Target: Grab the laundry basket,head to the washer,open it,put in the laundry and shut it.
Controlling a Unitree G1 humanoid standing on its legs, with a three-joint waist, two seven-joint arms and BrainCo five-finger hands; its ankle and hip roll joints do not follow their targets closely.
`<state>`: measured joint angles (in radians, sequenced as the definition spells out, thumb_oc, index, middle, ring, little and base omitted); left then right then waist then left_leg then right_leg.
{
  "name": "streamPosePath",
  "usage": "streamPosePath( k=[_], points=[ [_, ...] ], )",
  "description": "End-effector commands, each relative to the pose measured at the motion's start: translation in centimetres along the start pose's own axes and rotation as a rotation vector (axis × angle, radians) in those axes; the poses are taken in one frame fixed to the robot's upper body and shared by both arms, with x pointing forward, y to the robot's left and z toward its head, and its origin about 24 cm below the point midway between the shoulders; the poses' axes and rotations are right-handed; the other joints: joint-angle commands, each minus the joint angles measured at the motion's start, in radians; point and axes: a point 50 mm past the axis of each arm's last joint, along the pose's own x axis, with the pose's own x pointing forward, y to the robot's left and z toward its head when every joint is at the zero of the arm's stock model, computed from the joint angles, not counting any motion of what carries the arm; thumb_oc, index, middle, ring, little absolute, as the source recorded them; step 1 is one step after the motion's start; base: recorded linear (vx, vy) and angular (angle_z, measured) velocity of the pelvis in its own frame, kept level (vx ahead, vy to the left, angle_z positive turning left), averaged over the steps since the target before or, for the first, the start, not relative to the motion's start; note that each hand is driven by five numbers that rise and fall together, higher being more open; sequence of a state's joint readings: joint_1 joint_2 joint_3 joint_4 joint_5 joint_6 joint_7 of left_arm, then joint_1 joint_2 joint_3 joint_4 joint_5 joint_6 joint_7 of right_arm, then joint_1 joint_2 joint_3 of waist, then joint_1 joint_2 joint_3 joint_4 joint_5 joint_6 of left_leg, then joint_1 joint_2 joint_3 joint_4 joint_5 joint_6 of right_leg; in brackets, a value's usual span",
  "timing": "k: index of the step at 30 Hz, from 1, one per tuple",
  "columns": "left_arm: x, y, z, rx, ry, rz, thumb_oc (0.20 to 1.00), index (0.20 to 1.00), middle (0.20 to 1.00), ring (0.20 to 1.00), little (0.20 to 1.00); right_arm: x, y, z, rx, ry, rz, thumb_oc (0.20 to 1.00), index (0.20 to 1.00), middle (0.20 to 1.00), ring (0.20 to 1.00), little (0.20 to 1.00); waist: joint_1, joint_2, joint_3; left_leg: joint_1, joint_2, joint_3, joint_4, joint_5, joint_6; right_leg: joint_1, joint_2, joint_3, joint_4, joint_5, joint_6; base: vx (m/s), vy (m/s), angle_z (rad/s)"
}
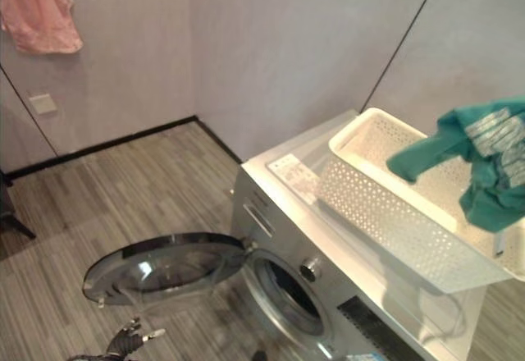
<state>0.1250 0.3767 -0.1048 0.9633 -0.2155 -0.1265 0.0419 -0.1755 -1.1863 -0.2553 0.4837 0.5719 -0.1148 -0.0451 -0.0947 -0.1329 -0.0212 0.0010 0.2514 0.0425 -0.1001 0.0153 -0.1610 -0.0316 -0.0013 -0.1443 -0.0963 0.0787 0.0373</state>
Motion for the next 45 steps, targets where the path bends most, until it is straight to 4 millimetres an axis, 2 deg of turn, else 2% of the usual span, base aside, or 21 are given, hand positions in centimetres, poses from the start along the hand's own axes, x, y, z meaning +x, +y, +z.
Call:
streamPosePath(
  k=[1,2,5,9,12,14,17,20,21,27,31,34,35,37,38,39,41,42,43,44,45],
  points=[
    [0.9,-0.5,2.6,0.053,-0.074,0.012,1.0,1.0,1.0,1.0,1.0,1.5,-4.3,6.8,0.102,-0.282,-0.269,0.2,0.2,0.2,0.2,0.2,0.062,0.009,0.015,0.154,0.055,0.086,0.013,-0.018,0.01,0.01,-0.053,0.06,0.009,-0.053,0.11,-0.04,0.13,0.0],
    [1.0,-0.7,2.9,0.05,-0.083,0.022,1.0,1.0,1.0,1.0,1.0,1.2,-4.3,8.0,0.124,-0.352,-0.343,0.2,0.2,0.2,0.2,0.2,0.059,0.014,0.014,0.157,0.044,0.084,0.013,-0.035,0.019,0.011,-0.065,0.061,0.009,-0.044,0.116,-0.03,0.106,-0.01],
    [1.1,-0.9,3.3,0.056,-0.098,0.024,1.0,1.0,1.0,1.0,1.0,0.8,-4.0,8.4,0.113,-0.394,-0.388,0.2,0.2,0.2,0.2,0.2,0.059,0.017,0.013,0.16,0.032,0.085,0.013,-0.05,0.026,0.011,-0.074,0.062,0.009,-0.039,0.12,-0.02,0.088,0.03],
    [1.1,-1.2,4.0,0.082,-0.121,0.039,1.0,1.0,1.0,1.0,1.0,-1.2,-3.7,10.6,-0.021,-0.539,-0.586,0.2,0.2,0.2,0.2,0.2,0.058,0.03,0.014,0.173,0.004,0.092,0.013,-0.084,0.047,0.005,-0.097,0.074,0.009,-0.024,0.133,-0.03,0.123,0.0],
    [1.1,-1.3,4.1,0.099,-0.128,0.041,1.0,1.0,1.0,1.0,1.0,-2.1,-3.6,11.0,-0.064,-0.575,-0.675,0.2,0.2,0.2,0.2,0.2,0.063,0.028,0.018,0.183,-0.008,0.097,0.013,-0.095,0.057,0.002,-0.107,0.085,0.009,-0.015,0.141,-0.03,0.108,-0.03],
    [1.1,-1.2,4.3,0.099,-0.137,0.05,1.0,1.0,1.0,1.0,1.0,-3.0,-3.7,11.8,-0.261,-0.602,-0.766,0.2,0.2,0.2,0.2,0.2,0.065,0.03,0.024,0.19,-0.021,0.105,0.018,-0.106,0.067,-0.007,-0.116,0.094,0.009,-0.003,0.149,-0.05,0.126,-0.09],
    [0.9,-1.2,3.7,0.086,-0.125,0.074,1.0,1.0,1.0,1.0,1.0,-4.5,-3.3,12.1,-0.439,-0.645,-0.896,0.2,0.2,0.2,0.2,0.2,0.06,0.027,0.034,0.203,-0.046,0.123,0.041,-0.14,0.088,-0.025,-0.131,0.123,0.009,0.021,0.167,-0.05,0.141,-0.11],
    [0.9,-1.1,3.4,0.088,-0.118,0.081,1.0,1.0,1.0,1.0,1.0,-5.3,-3.2,12.0,-0.515,-0.651,-0.926,0.2,0.2,0.2,0.2,0.2,0.064,0.023,0.036,0.21,-0.056,0.135,0.051,-0.152,0.097,-0.028,-0.137,0.137,0.009,0.029,0.176,-0.03,0.118,-0.24],
    [0.7,-1.1,2.6,0.091,-0.097,0.089,1.0,1.0,1.0,1.0,1.0,-6.5,-3.4,11.8,-0.669,-0.652,-1.007,0.2,0.2,0.2,0.2,0.2,0.05,0.018,0.037,0.224,-0.077,0.146,0.063,-0.177,0.115,-0.036,-0.147,0.156,0.009,0.046,0.192,-0.03,0.126,-0.16],
    [0.1,-0.9,0.5,0.047,-0.04,0.109,1.0,1.0,1.0,1.0,1.0,-8.9,-4.6,10.5,-0.923,-0.595,-1.06,0.2,0.2,0.2,0.2,0.2,0.013,0.011,0.027,0.268,-0.116,0.179,0.071,-0.221,0.151,-0.045,-0.16,0.203,0.01,0.072,0.216,-0.01,0.139,-0.19],
    [-0.2,-0.8,-0.7,0.036,0.011,0.121,1.0,1.0,1.0,1.0,1.0,-9.9,-5.5,9.7,-1.011,-0.54,-1.077,0.2,0.2,0.2,0.2,0.2,-0.021,0.013,0.016,0.304,-0.125,0.192,0.074,-0.245,0.167,-0.039,-0.158,0.227,0.025,0.072,0.222,0.0,0.102,-0.17],
    [-0.1,-0.8,-0.7,0.037,0.009,0.128,1.0,1.0,1.0,1.0,1.0,-10.4,-5.7,9.1,-1.065,-0.508,-1.06,0.2,0.2,0.2,0.2,0.2,-0.031,0.009,0.01,0.317,-0.134,0.198,0.066,-0.24,0.17,-0.045,-0.162,0.239,0.04,0.076,0.223,0.0,0.105,-0.13],
    [-0.1,-0.9,-0.7,0.028,0.008,0.13,1.0,1.0,1.0,1.0,1.0,-10.6,-5.6,7.7,-1.106,-0.448,-0.996,0.2,0.2,0.2,0.2,0.2,-0.046,0.015,0.006,0.337,-0.134,0.199,0.06,-0.25,0.176,-0.042,-0.16,0.241,0.05,0.068,0.224,0.0,0.046,-0.26],
    [-0.1,-0.9,-0.6,0.02,0.006,0.133,1.0,1.0,1.0,1.0,1.0,-10.7,-5.3,6.8,-1.116,-0.416,-0.958,0.2,0.2,0.2,0.2,0.2,-0.05,0.011,0.005,0.345,-0.139,0.203,0.055,-0.247,0.177,-0.044,-0.161,0.247,0.052,0.072,0.224,0.0,0.043,-0.23],
    [-0.1,-1.2,-0.8,0.006,0.014,0.135,1.0,1.0,1.0,1.0,1.0,-11.2,-5.0,4.5,-1.134,-0.323,-0.876,0.2,0.2,0.2,0.2,0.2,-0.064,0.014,0.005,0.355,-0.142,0.208,0.051,-0.25,0.179,-0.044,-0.161,0.253,0.054,0.072,0.224,0.01,0.038,-0.06],
    [-0.2,-1.1,-0.9,0.01,0.016,0.137,1.0,1.0,1.0,1.0,1.0,-11.3,-5.0,4.4,-1.135,-0.32,-0.874,0.2,0.2,0.2,0.2,0.2,-0.061,0.01,0.003,0.356,-0.144,0.209,0.048,-0.247,0.18,-0.044,-0.163,0.254,0.053,0.074,0.224,0.02,0.052,-0.03],
    [-0.2,-1.7,-1.0,0.01,0.015,0.118,1.0,1.0,1.0,1.0,1.0,-12.8,-3.8,-0.4,-1.132,-0.13,-0.695,0.2,0.2,0.2,0.2,0.2,-0.076,0.022,0.009,0.367,-0.145,0.209,0.038,-0.253,0.183,-0.04,-0.164,0.25,0.054,0.07,0.223,0.01,0.034,-0.05],
    [-0.3,-1.5,-1.1,0.013,0.016,0.12,1.0,1.0,1.0,1.0,1.0,-12.9,-3.7,-0.5,-1.131,-0.127,-0.693,0.2,0.2,0.2,0.2,0.2,-0.075,0.014,0.007,0.365,-0.148,0.21,0.036,-0.246,0.181,-0.042,-0.167,0.253,0.053,0.076,0.223,0.0,0.0,0.0],
    [-0.3,-1.7,-1.2,0.017,0.016,0.114,1.0,1.0,1.0,1.0,1.0,-13.4,-3.3,-2.2,-1.121,-0.057,-0.626,0.2,0.2,0.2,0.2,0.2,-0.077,0.017,0.01,0.368,-0.149,0.209,0.033,-0.247,0.183,-0.042,-0.166,0.25,0.054,0.075,0.223,-0.02,-0.007,0.06],
    [-0.4,-1.7,-1.3,0.017,0.017,0.115,1.0,1.0,1.0,1.0,1.0,-13.4,-3.3,-2.3,-1.12,-0.057,-0.625,0.2,0.2,0.2,0.2,0.2,-0.076,0.014,0.009,0.367,-0.151,0.209,0.032,-0.244,0.183,-0.043,-0.168,0.252,0.053,0.077,0.223,0.0,0.019,0.03],
    [-0.5,-1.9,-1.8,0.018,0.032,0.103,1.0,1.0,1.0,1.0,1.0,-15.6,-3.5,-6.2,-1.144,0.132,-0.526,0.2,0.2,0.2,0.2,0.2,-0.088,0.024,0.02,0.373,-0.154,0.212,0.029,-0.247,0.185,-0.047,-0.167,0.253,0.056,0.078,0.222,-0.01,0.013,-0.04]
  ],
)
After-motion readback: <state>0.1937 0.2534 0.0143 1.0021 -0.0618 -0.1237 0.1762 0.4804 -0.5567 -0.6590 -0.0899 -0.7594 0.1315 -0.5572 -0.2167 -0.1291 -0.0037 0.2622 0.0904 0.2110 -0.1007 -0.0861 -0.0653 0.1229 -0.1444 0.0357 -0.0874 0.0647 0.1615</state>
